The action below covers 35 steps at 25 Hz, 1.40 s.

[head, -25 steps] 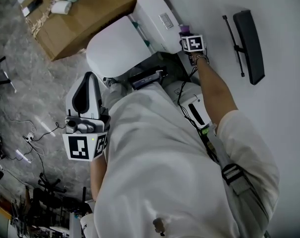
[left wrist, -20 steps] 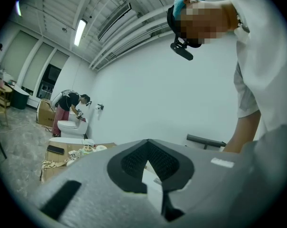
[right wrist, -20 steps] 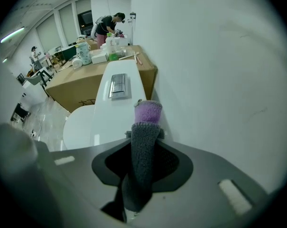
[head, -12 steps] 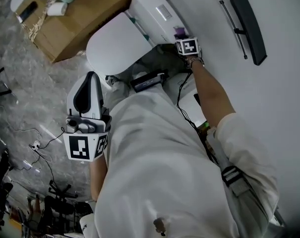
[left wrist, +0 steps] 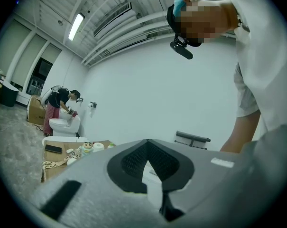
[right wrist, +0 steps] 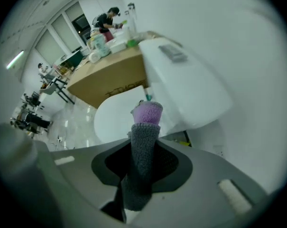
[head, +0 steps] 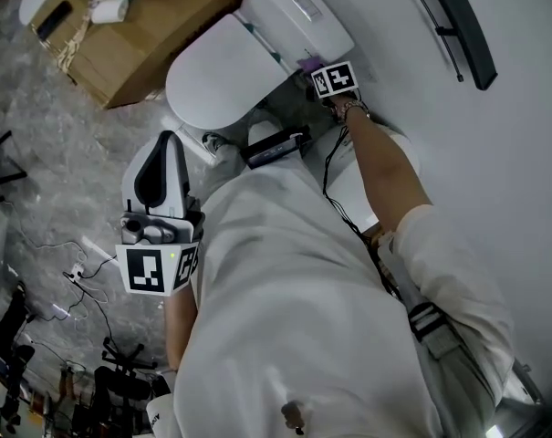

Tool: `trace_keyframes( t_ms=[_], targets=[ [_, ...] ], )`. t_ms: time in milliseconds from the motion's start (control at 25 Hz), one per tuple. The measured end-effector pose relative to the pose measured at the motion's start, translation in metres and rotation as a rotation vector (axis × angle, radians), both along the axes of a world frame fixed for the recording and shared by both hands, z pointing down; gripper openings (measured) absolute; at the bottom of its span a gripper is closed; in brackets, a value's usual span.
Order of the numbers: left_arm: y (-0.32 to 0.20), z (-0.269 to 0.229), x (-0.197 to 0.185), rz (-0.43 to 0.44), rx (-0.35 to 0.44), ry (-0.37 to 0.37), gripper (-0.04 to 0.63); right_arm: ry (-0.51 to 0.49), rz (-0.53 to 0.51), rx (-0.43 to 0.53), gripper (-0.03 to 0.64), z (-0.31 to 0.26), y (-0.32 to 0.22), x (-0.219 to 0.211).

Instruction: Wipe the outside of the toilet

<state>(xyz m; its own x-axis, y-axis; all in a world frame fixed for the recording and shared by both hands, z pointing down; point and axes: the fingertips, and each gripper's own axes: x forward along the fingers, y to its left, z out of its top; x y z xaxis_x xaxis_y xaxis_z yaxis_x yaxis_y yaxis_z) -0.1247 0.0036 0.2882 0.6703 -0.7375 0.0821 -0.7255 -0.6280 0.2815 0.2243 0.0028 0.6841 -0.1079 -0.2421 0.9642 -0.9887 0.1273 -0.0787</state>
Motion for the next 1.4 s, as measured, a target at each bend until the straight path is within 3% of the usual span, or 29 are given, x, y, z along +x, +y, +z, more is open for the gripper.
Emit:
trace_keyframes(
  t_ms=[80,200,360,600,720,920,1120,1400],
  targets=[
    [0.002,-0.002,-0.006,-0.007,0.012,-0.008,0.005,-0.043,0.016,-0.023,0.101,0.012,0.017,-0.023],
    [0.001,-0.007,-0.018,-0.040,0.019,0.001,0.005,-0.102,0.130,-0.003,0.101,0.018,0.032,-0.042],
    [-0.009,-0.008,-0.012,-0.046,0.010,-0.001,0.005,-0.128,0.170,-0.008,0.101,0.016,0.037,-0.039],
    [-0.035,0.000,0.050,0.055,0.007,-0.032,0.005,-0.168,0.316,0.025,0.101,0.015,0.018,0.006],
    [-0.050,0.007,0.092,0.127,0.013,-0.044,0.005,-0.196,0.313,0.017,0.103,0.020,0.014,0.022],
    [-0.090,0.006,0.128,0.120,0.018,0.009,0.005,-0.216,0.280,-0.030,0.103,0.028,0.010,0.029],
    [-0.126,0.034,0.153,0.259,0.006,-0.041,0.005,-0.238,0.294,-0.033,0.104,0.030,0.002,0.032],
    [-0.178,0.121,0.151,0.462,-0.058,-0.059,0.005,-0.187,0.373,-0.038,0.103,0.044,-0.015,0.032]
  ],
)
